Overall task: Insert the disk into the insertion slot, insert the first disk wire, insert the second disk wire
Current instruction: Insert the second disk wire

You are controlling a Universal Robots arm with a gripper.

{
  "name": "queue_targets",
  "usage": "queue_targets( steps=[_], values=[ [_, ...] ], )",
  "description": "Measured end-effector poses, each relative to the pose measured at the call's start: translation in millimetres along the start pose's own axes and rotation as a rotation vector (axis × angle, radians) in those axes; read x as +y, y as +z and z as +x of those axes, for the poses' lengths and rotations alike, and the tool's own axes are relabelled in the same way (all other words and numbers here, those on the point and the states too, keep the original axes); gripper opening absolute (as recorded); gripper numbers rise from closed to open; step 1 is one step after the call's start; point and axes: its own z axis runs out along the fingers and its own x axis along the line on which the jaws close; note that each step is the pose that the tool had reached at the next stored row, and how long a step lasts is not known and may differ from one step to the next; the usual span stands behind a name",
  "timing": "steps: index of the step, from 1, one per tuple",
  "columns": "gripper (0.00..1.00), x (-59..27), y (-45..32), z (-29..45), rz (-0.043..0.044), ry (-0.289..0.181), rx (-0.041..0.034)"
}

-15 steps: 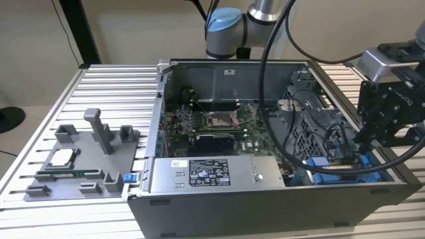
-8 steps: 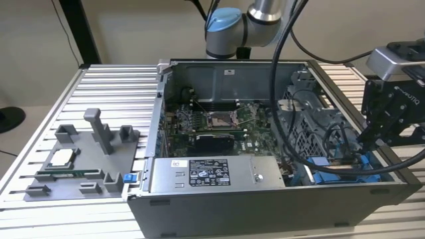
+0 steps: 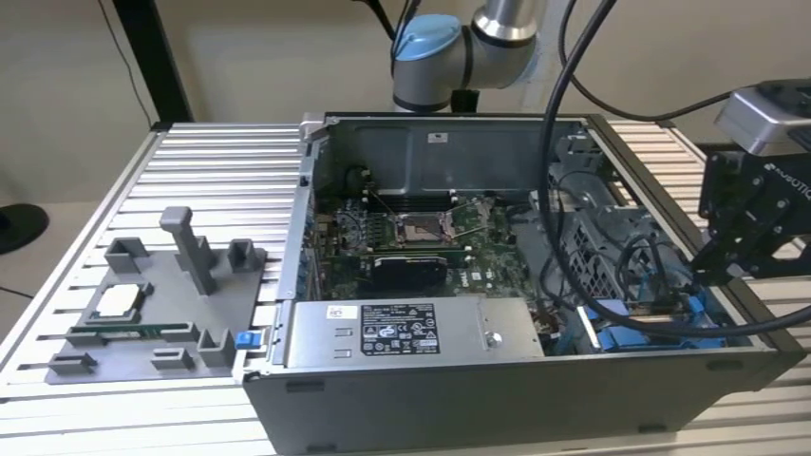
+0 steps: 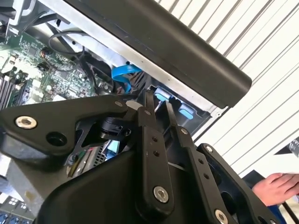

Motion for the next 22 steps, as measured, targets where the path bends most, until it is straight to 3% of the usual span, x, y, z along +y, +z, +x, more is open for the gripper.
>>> queue_targets(
  steps=[4,9,14,15,22],
  values=[
    [1.00,-0.8,0.8,0.1,-0.0015,-0.005,-0.0062],
    [1.00,-1.1,2.4,0.3,-0.0015,-0.007,-0.0332],
    [1.00,-1.1,2.4,0.5,-0.0019,-0.006,-0.0387],
    [0.00,-1.1,2.4,0.5,-0.0021,-0.007,-0.0396],
    [0.00,-1.2,2.4,0.6,-0.0029,-0.007,-0.0423]
  ],
)
